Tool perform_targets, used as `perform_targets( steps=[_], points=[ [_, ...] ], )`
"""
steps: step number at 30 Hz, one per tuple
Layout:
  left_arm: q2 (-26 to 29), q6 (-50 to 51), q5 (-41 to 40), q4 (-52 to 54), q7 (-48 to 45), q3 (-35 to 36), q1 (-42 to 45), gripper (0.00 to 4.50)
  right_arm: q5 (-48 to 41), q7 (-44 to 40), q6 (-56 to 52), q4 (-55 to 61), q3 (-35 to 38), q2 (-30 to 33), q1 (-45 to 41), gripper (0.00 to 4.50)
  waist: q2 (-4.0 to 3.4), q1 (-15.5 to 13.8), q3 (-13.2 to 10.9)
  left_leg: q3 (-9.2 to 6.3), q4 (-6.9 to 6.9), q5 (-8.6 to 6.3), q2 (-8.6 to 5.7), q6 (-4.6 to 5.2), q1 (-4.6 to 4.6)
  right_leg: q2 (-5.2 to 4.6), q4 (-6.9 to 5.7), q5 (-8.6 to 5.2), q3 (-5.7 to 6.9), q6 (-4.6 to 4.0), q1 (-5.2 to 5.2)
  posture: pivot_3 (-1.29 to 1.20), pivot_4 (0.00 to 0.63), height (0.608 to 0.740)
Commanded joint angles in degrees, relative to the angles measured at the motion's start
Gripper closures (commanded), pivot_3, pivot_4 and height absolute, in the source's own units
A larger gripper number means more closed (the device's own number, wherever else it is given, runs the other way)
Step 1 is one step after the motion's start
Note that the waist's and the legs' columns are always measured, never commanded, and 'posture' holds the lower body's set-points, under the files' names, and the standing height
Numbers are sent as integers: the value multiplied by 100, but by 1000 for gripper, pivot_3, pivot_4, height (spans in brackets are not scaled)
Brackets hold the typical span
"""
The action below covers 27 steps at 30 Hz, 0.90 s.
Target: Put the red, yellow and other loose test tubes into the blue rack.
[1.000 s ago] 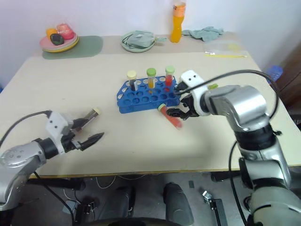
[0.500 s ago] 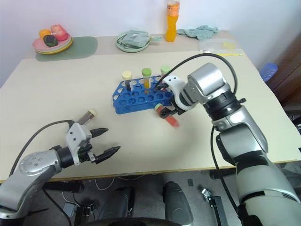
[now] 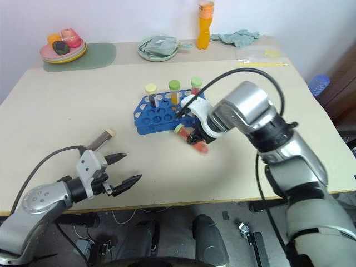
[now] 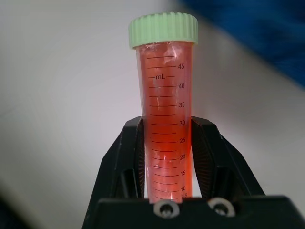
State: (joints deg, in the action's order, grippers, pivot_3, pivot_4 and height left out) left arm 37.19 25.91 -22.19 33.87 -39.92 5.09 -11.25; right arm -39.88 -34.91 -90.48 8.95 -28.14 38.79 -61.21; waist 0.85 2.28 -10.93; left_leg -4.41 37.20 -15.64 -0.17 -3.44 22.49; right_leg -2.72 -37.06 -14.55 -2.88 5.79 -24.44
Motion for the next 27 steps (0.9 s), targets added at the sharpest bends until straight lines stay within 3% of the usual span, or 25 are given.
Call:
perform_targets(
  steps=[1, 4, 8, 14, 18, 27],
  points=[
    [28, -41, 8, 90, -7, -20, 127, 0, -1, -470, 1163, 1048, 560, 342, 575, 3277, 1, 9, 1, 1, 2, 0, 0, 0, 0, 0, -2, 0, 0, 0, 0, 0, 150, 740],
    [4, -26, 13, 87, 25, -30, 204, 0, 565, -344, 2933, 1479, 1131, 208, 1360, 3277, 0, 25, -1, 4, 2, 0, 0, 0, -2, 1, -2, 0, -1, 2, 3, 0, 150, 740],
    [-116, -9, 10, 90, 142, -103, 394, 0, 1248, 1100, 4881, 858, 2299, -1218, 2081, 3277, 0, 36, 1, 8, 1, 0, 10, 0, -12, 13, -13, 1, -7, 0, 2, 0, 150, 740],
    [-282, 132, 5, 117, 238, -414, 843, 0, 2934, 2843, 7210, -135, 2303, -2574, 2676, 3277, 10, -15, 7, 7, 4, 1, -1, -3, -7, -3, -12, 2, -8, 1, 3, 0, 150, 740],
    [-301, 240, -58, 117, 216, -480, 1068, 0, 3255, 3177, 7874, -724, 2417, -3058, 2726, 3277, 7, 35, 5, 6, 0, 2, 1, -5, -9, 3, -15, 2, -8, 0, 0, 0, 150, 740],
    [-268, 145, -16, 55, 96, -425, 1051, 0, 3367, 3068, 8238, -1140, 2522, -3248, 2912, 3277, 6, 27, 5, 5, -2, 3, 2, -4, -10, 4, -15, 2, -9, -1, 0, 0, 150, 740]
  ],
)
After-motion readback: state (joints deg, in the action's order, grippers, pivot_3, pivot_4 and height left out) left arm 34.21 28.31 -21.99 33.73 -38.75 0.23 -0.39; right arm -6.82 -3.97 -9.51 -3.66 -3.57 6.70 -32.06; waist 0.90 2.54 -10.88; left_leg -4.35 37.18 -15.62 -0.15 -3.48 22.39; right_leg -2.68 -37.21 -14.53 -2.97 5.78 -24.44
